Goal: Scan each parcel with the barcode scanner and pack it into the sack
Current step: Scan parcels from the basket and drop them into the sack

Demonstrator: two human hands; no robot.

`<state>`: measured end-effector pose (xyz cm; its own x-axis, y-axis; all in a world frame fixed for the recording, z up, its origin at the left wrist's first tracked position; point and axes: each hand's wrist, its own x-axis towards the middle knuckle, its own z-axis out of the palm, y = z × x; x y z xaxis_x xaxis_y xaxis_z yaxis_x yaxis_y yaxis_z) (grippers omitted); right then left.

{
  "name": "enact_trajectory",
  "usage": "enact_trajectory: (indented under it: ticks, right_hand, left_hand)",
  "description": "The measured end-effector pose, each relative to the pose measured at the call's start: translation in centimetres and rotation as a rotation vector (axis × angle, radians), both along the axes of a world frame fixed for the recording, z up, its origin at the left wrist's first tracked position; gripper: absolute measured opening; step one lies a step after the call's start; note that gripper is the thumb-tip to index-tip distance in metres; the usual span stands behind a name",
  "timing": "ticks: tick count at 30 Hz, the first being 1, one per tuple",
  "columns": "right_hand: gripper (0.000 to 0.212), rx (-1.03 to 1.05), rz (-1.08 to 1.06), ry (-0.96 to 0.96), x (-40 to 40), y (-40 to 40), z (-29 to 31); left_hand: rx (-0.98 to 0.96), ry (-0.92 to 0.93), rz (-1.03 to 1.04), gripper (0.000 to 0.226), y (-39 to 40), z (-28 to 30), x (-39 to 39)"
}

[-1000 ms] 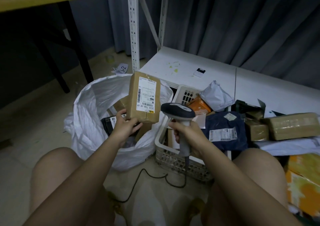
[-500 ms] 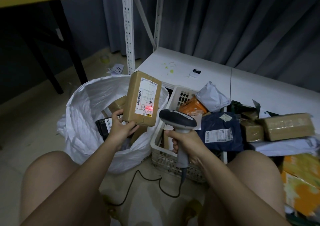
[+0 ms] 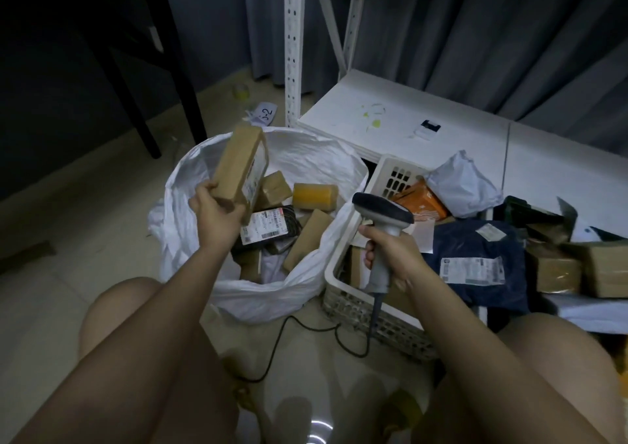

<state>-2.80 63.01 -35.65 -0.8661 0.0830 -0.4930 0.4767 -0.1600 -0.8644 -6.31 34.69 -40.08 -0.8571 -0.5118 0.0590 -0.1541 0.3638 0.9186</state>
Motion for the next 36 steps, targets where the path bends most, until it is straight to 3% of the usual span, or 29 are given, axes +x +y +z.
enact_trajectory:
  ticks: [4, 10, 17, 22, 26, 29, 31, 36]
  right_hand:
    - [0.014, -0.006, -0.003, -0.043, -1.6, -0.7, -0.7]
    - [0.014, 0.016, 0.01, -0.055, -4.0, -2.4, -1.3]
    - [0.013, 0.039, 0.044, -0.088, -5.5, -3.3, -2.5]
    - [0.009, 0.021, 0.042, -0.101, -6.3, -3.0, -3.5]
    - [0.008, 0.032, 0.048, -0.107, -6.5, -2.4, -3.8]
    - [0.008, 0.07, 0.05, -0.109, -6.7, -1.2, -3.9]
    - [0.008, 0.064, 0.049, -0.112, -6.7, -0.3, -3.8]
    - [0.007, 0.068, 0.029, -0.104, -6.6, 2.8, -3.1]
  left_hand:
    - [-0.195, -0.011, 0.008, 0.053, -0.5, 0.6, -2.4]
    - [-0.607, -0.144, -0.232, 0.047, -0.4, -0.9, -5.4]
    - [-0.581, -0.226, -0.446, 0.056, -0.3, -3.4, -7.3]
    - [-0.668, -0.244, -0.468, 0.055, 0.6, -4.8, -7.8]
    - [-1.045, -0.254, -0.567, 0.056, 1.8, -6.1, -7.3]
    - [-1.208, -0.344, -0.524, 0.052, 2.6, -6.4, -7.3]
    - [-1.32, -0.328, -0.611, 0.04, 3.3, -6.3, -7.1]
    - [-1.083, -0.337, -0.689, 0.032, 5.3, -7.3, -6.4]
